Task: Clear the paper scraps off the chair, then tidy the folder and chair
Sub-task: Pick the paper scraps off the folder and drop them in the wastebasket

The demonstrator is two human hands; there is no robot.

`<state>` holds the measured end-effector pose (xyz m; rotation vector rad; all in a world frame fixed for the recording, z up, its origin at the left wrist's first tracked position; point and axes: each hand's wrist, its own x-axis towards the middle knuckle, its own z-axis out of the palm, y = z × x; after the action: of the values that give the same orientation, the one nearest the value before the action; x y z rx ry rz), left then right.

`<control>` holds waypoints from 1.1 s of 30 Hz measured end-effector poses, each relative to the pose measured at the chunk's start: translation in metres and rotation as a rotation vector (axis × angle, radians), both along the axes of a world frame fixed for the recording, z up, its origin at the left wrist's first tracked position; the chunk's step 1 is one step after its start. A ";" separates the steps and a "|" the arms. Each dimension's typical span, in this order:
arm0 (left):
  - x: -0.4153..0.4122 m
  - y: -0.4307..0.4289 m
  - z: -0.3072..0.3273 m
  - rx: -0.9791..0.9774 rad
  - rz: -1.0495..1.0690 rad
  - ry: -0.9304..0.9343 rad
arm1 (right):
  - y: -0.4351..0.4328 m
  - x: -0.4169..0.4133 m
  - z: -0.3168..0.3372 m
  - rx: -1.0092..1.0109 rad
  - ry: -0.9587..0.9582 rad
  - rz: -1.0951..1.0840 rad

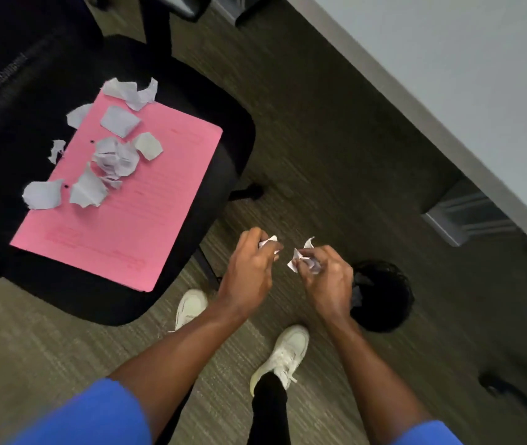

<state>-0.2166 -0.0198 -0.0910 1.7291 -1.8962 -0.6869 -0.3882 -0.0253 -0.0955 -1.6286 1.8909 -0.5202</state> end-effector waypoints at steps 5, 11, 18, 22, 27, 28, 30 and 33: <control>-0.084 -0.002 -0.027 0.073 -0.144 -0.027 | 0.027 -0.079 -0.024 0.149 0.060 -0.204; -0.183 0.009 -0.053 0.540 0.065 0.054 | 0.059 -0.163 -0.058 0.259 0.074 -0.370; -0.275 0.014 -0.072 0.703 0.065 0.173 | 0.082 -0.230 -0.088 0.278 0.019 -0.545; -0.302 0.023 -0.097 0.719 0.007 0.227 | 0.079 -0.255 -0.107 0.334 0.054 -0.506; -0.323 0.029 -0.124 0.883 -0.083 0.282 | 0.070 -0.277 -0.122 0.443 0.029 -0.438; -0.324 0.030 -0.126 0.912 -0.090 0.279 | 0.069 -0.278 -0.121 0.435 0.041 -0.416; -0.323 0.032 -0.129 0.962 -0.096 0.300 | 0.070 -0.280 -0.118 0.427 0.073 -0.381; -0.317 0.033 -0.127 0.978 -0.137 0.273 | 0.074 -0.277 -0.112 0.424 0.090 -0.381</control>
<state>-0.5338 0.0128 -0.2175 1.8524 -1.5724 -2.0307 -0.6654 0.0487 -0.2080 -1.0415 2.2098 -0.1729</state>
